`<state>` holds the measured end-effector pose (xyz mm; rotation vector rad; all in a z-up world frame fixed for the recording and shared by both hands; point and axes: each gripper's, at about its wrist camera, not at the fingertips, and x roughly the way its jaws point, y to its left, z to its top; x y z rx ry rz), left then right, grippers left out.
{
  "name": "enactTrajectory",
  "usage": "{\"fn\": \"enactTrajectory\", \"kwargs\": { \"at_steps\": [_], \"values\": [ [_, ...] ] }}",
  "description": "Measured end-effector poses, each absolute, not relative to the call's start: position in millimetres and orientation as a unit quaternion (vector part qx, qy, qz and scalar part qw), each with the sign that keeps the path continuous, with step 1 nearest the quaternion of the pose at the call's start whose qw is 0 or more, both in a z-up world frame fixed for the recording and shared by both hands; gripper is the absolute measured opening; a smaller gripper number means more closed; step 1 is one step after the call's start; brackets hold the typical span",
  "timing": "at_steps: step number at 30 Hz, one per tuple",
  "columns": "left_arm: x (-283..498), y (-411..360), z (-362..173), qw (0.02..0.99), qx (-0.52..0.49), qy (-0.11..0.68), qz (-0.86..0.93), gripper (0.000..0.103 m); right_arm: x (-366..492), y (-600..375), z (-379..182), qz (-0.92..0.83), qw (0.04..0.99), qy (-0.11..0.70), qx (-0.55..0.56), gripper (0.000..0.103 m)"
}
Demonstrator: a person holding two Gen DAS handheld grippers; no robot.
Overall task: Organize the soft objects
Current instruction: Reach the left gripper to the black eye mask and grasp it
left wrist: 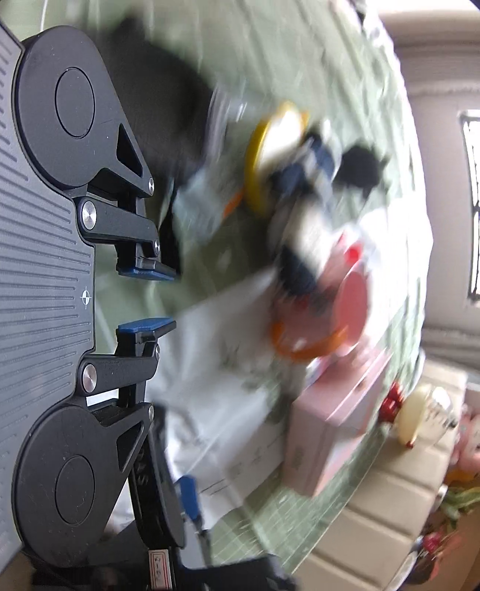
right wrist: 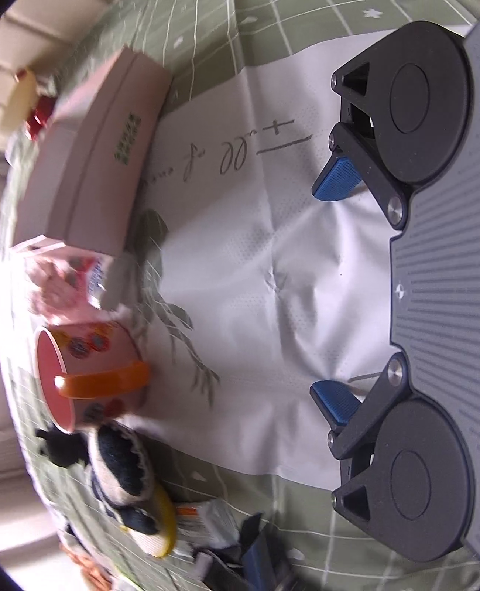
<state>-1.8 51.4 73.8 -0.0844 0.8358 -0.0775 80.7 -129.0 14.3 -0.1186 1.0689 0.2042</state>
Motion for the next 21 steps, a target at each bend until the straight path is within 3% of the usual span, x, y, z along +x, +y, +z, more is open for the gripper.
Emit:
{"fn": "enactTrajectory", "kwargs": {
  "at_steps": [7, 15, 21],
  "values": [
    [-3, 151, 119, 0.909, -0.079, 0.406, 0.054, 0.026, 87, -123, 18, 0.093, 0.826, 0.552, -0.072, 0.103],
    [29, 243, 67, 0.863, -0.155, 0.480, -0.014, 0.027, 85, -96, 39, 0.165, 0.815, 0.531, -0.161, 0.103],
    [35, 261, 40, 0.812, -0.236, 0.526, -0.094, 0.028, 65, -67, 61, 0.220, 0.823, 0.486, -0.193, 0.103]
  ]
}}
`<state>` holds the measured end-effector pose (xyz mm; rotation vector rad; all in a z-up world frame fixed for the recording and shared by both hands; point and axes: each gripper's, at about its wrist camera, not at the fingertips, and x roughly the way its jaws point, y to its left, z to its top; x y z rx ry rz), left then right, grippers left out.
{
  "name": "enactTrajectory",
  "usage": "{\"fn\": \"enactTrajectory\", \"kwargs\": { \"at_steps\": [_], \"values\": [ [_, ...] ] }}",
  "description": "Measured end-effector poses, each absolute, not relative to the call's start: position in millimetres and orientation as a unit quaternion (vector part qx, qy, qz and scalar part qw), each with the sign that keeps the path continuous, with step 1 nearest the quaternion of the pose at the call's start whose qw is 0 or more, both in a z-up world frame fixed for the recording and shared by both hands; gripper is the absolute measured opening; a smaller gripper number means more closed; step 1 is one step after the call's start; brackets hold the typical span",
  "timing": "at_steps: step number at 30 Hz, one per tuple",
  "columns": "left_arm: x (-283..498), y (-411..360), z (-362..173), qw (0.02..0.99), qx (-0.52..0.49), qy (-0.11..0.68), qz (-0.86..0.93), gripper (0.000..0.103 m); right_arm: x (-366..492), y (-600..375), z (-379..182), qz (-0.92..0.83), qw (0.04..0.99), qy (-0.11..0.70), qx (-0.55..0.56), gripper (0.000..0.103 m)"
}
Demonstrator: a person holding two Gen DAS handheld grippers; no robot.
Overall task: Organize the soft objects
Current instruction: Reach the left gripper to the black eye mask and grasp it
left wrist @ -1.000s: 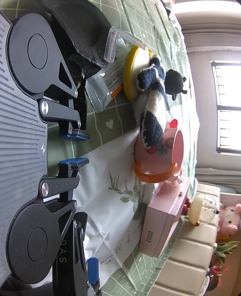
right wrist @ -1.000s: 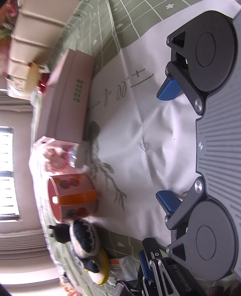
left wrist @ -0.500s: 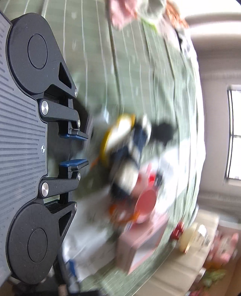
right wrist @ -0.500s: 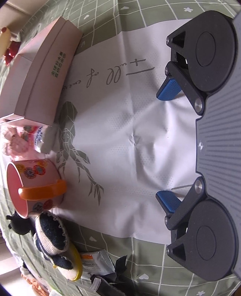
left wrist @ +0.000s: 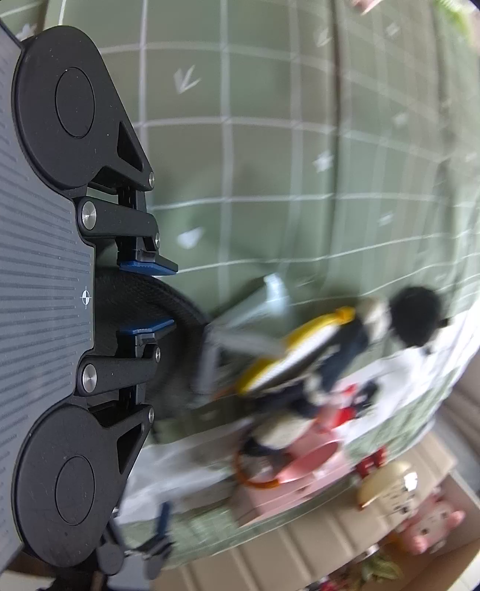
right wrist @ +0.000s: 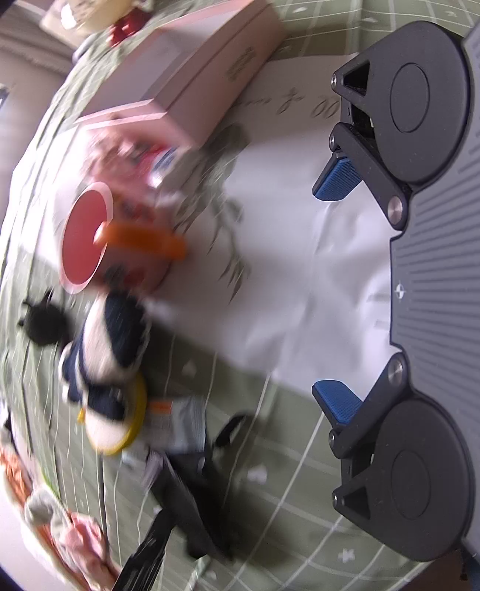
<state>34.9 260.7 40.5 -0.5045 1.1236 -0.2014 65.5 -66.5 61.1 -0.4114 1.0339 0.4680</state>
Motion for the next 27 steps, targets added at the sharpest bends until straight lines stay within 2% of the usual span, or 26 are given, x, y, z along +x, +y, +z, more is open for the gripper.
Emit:
{"fn": "enactTrajectory", "kwargs": {
  "at_steps": [4, 9, 13, 17, 23, 27],
  "values": [
    [24, 243, 39, 0.796, -0.227, 0.544, -0.137, 0.029, 61, -51, 65, 0.239, 0.824, 0.474, -0.199, 0.103],
    [11, 211, 43, 0.794, -0.278, 0.519, -0.154, 0.029, 65, -43, 58, 0.242, 0.822, 0.477, -0.194, 0.103],
    [21, 177, 33, 0.798, -0.269, 0.523, -0.133, 0.029, 60, -43, 58, 0.247, 0.822, 0.474, -0.199, 0.098],
    [33, 154, 17, 0.779, -0.342, 0.517, -0.093, 0.029, 54, -51, 63, 0.258, 0.823, 0.461, -0.211, 0.097],
    [52, 136, -2, 0.764, -0.447, 0.466, -0.004, 0.026, 53, -68, 63, 0.257, 0.818, 0.465, -0.221, 0.085],
    [65, 120, 10, 0.792, -0.427, 0.432, 0.058, 0.024, 48, -81, 67, 0.261, 0.818, 0.462, -0.223, 0.071]
  ]
}}
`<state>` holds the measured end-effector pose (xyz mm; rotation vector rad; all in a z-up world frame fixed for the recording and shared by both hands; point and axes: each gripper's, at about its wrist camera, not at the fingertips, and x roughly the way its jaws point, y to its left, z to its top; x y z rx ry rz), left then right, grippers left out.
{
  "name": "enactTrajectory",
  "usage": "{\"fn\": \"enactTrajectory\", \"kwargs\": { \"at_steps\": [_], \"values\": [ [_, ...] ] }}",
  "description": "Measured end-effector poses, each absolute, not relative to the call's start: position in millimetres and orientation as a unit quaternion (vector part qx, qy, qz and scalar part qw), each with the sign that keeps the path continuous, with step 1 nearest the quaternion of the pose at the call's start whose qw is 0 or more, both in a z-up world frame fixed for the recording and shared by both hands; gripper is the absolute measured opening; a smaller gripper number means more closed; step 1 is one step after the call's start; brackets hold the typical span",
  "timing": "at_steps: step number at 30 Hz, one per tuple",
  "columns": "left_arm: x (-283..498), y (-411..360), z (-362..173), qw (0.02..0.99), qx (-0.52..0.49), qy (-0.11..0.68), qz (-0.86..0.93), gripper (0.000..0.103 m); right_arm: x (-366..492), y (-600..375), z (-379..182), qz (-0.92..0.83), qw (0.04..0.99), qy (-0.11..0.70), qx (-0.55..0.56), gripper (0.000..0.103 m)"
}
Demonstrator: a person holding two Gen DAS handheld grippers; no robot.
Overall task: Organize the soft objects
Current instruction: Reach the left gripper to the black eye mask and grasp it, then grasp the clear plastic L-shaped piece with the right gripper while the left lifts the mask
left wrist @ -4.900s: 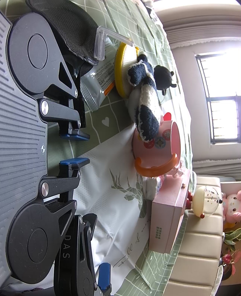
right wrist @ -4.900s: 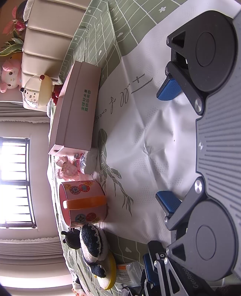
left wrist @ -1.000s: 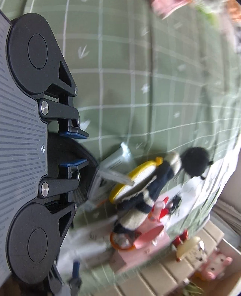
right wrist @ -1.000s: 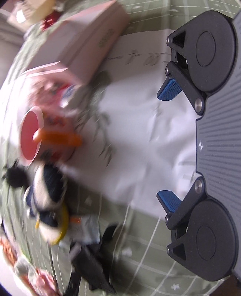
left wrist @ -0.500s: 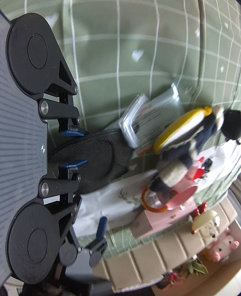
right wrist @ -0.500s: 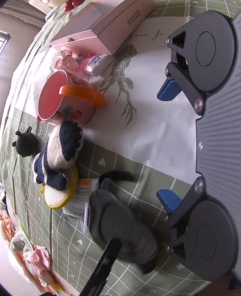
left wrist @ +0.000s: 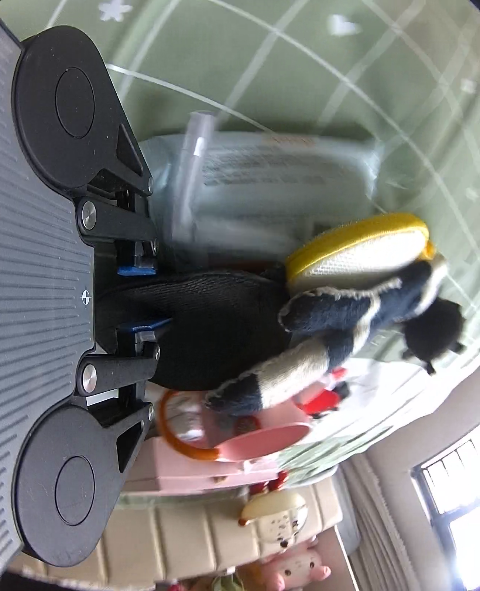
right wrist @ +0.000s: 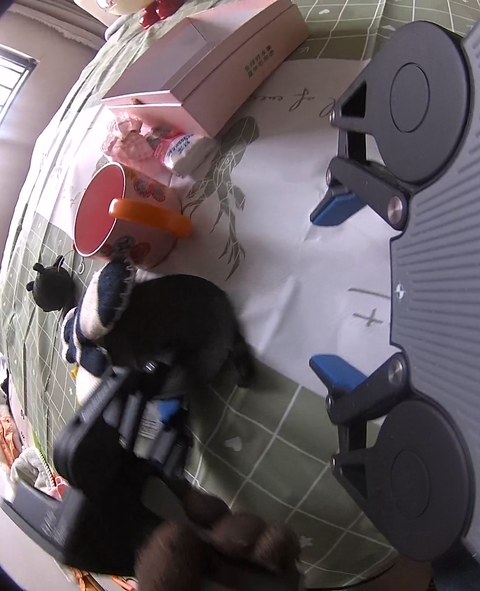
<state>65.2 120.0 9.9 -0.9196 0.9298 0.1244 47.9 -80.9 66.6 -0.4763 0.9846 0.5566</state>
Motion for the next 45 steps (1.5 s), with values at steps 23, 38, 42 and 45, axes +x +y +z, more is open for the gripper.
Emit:
{"fn": "enactTrajectory", "kwargs": {
  "at_steps": [23, 38, 42, 45],
  "values": [
    [-91, 234, 108, 0.847, -0.333, 0.386, 0.150, 0.017, 49, 39, 75, 0.354, 0.827, 0.378, -0.217, 0.082],
    [-112, 249, 96, 0.841, -0.349, 0.394, 0.128, 0.017, 66, 92, 67, 0.353, 0.815, 0.388, -0.246, 0.063],
    [-88, 259, 115, 0.854, -0.338, 0.376, 0.123, 0.017, 68, 89, 101, 0.371, 0.823, 0.344, -0.259, 0.063],
    [-54, 264, 136, 0.871, -0.313, 0.361, 0.113, 0.017, 84, 85, 125, 0.367, 0.834, 0.322, -0.258, 0.063]
  ]
}}
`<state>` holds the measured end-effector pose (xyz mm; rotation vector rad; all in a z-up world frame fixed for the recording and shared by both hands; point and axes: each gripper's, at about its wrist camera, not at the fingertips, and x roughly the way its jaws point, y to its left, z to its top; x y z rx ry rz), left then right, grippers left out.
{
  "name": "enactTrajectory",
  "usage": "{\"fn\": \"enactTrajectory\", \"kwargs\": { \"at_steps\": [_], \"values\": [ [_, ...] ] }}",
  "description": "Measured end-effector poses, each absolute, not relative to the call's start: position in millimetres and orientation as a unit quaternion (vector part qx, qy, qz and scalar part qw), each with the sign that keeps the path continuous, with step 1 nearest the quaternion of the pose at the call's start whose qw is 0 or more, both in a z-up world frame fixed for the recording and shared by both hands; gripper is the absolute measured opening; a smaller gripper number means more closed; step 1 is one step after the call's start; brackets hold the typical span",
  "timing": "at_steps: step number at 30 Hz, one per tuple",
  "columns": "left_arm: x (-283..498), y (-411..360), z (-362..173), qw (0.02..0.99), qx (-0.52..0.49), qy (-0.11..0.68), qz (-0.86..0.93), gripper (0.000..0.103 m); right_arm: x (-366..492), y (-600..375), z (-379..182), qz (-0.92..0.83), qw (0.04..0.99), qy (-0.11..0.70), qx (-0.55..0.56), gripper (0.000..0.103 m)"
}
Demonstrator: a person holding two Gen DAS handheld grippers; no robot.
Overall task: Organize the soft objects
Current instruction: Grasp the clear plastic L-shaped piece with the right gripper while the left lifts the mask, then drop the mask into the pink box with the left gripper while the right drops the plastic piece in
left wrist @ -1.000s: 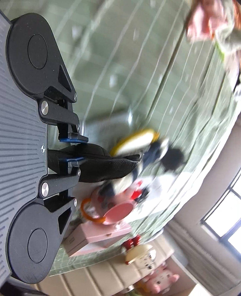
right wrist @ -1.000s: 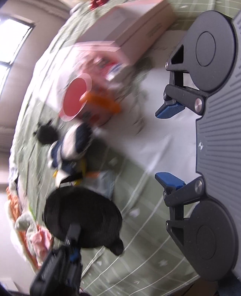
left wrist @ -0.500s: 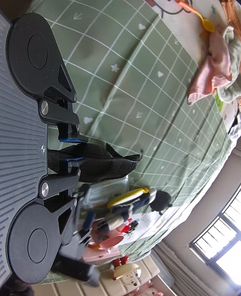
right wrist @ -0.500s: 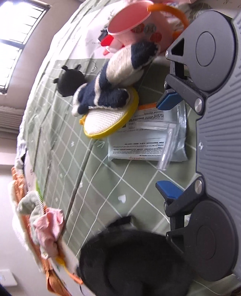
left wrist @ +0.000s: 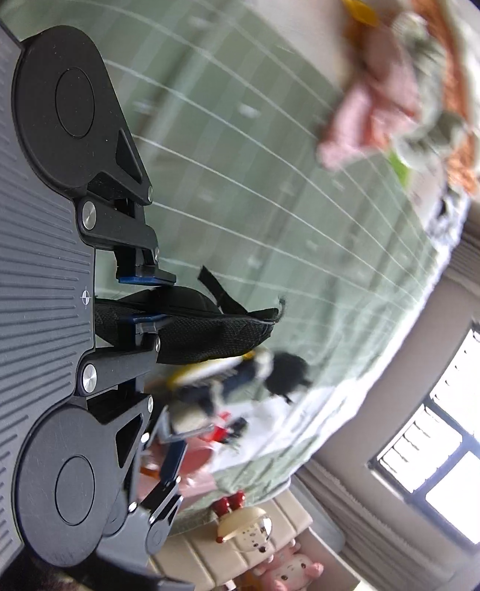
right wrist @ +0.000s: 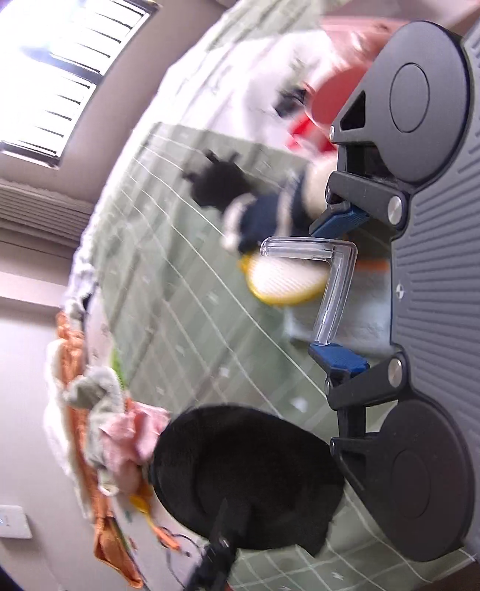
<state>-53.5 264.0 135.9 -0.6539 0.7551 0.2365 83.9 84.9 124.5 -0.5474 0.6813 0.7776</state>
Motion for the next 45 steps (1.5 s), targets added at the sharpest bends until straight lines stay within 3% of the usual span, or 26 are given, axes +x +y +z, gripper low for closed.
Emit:
{"fn": "enactTrajectory", "kwargs": {
  "at_steps": [9, 23, 24, 25, 27, 33, 35, 37, 38, 45],
  "values": [
    [69, 218, 184, 0.900, -0.257, 0.351, 0.034, 0.017, 138, 14, 186, 0.303, 0.874, 0.270, -0.268, 0.063],
    [235, 23, 197, 0.882, -0.276, 0.346, -0.162, 0.018, 213, -172, 207, 0.164, 0.905, 0.262, -0.293, 0.063],
    [248, 16, 192, 0.876, -0.283, 0.351, -0.172, 0.018, 219, -180, 203, 0.165, 0.906, 0.263, -0.287, 0.064],
    [264, 4, 184, 0.864, -0.294, 0.365, -0.181, 0.019, 226, -187, 197, 0.167, 0.907, 0.269, -0.278, 0.075],
    [287, -13, 162, 0.847, -0.308, 0.396, -0.176, 0.024, 239, -199, 181, 0.156, 0.908, 0.292, -0.257, 0.087],
    [287, -32, 134, 0.866, -0.255, 0.406, -0.139, 0.024, 249, -230, 120, 0.086, 0.904, 0.315, -0.276, 0.087],
    [274, -30, 138, 0.875, -0.246, 0.398, -0.121, 0.024, 256, -234, 99, 0.065, 0.894, 0.326, -0.301, 0.081],
    [256, -26, 143, 0.888, -0.229, 0.387, -0.102, 0.024, 261, -238, 78, 0.043, 0.880, 0.338, -0.329, 0.066],
    [247, -24, 145, 0.893, -0.219, 0.383, -0.090, 0.024, 264, -240, 69, 0.029, 0.875, 0.339, -0.346, 0.064],
    [215, -25, 121, 0.888, -0.170, 0.423, -0.055, 0.024, 265, -262, 53, -0.055, 0.851, 0.328, -0.406, 0.063]
  ]
}}
